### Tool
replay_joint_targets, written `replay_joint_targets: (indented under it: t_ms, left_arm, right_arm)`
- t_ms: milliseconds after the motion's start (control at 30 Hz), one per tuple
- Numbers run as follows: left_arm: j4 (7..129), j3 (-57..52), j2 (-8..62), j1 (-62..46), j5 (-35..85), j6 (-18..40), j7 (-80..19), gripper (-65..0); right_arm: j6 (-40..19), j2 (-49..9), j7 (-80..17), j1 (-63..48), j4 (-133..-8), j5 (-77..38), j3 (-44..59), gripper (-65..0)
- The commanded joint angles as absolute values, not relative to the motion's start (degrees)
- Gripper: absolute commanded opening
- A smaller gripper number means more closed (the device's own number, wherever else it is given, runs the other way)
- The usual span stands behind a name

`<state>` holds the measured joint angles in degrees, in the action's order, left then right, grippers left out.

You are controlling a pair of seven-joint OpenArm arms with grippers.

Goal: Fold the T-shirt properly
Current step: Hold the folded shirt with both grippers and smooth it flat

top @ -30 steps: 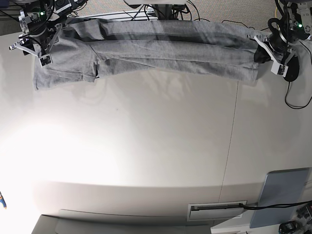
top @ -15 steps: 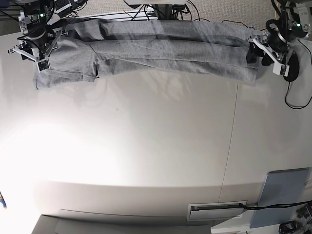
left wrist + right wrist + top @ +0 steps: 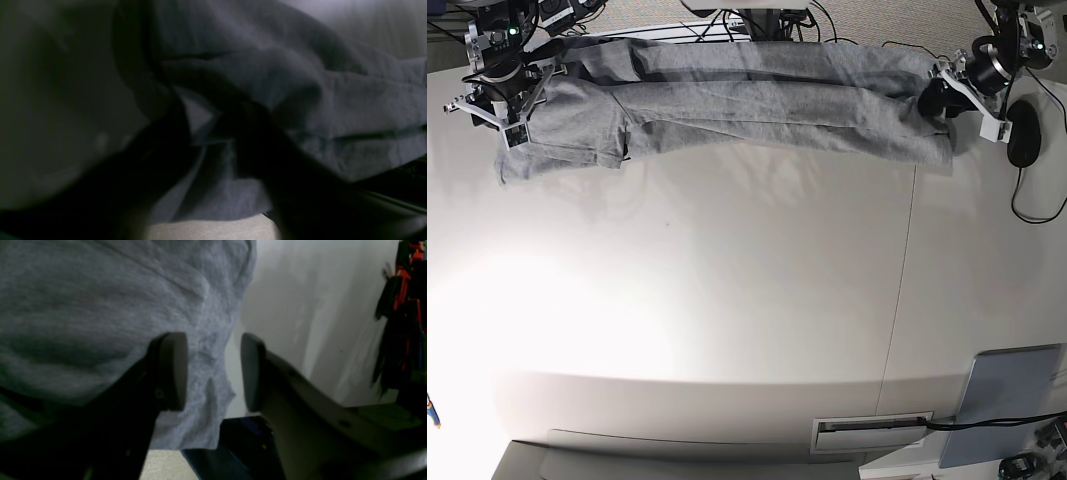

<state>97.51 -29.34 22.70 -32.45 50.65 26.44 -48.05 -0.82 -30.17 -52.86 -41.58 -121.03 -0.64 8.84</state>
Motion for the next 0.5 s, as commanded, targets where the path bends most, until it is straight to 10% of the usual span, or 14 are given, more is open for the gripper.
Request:
replay_joint_targets:
  t_ms: [0,67,267,467]
  left_arm:
    - [98.3,-29.8,23.5,-32.2,51.8,26.1,-47.5,-55.5]
    - [98.3,-29.8,23.5,-31.4,50.3,24.9,-47.5,-64.9]
    - [98.3,-29.8,23.5,-29.8,44.8,21.5,-45.6,-65.0]
    - [98.4,-29.9,23.7,-29.4,40.5,21.6,-42.3,-31.6]
  right_arm:
    - [-0.1,-31.0,-51.8,-41.7,-121.9,0.1,9.5,-38.9]
    - [-0.1,-31.0,-51.8,-41.7,-121.9,0.1,9.5,-38.9]
    - [-0.1,-31.0,-51.8,-41.7,-121.9,0.1,9.5,-38.9]
    - [-0.1,-31.0,-51.8,-41.7,-121.9,0.1,9.5,-38.9]
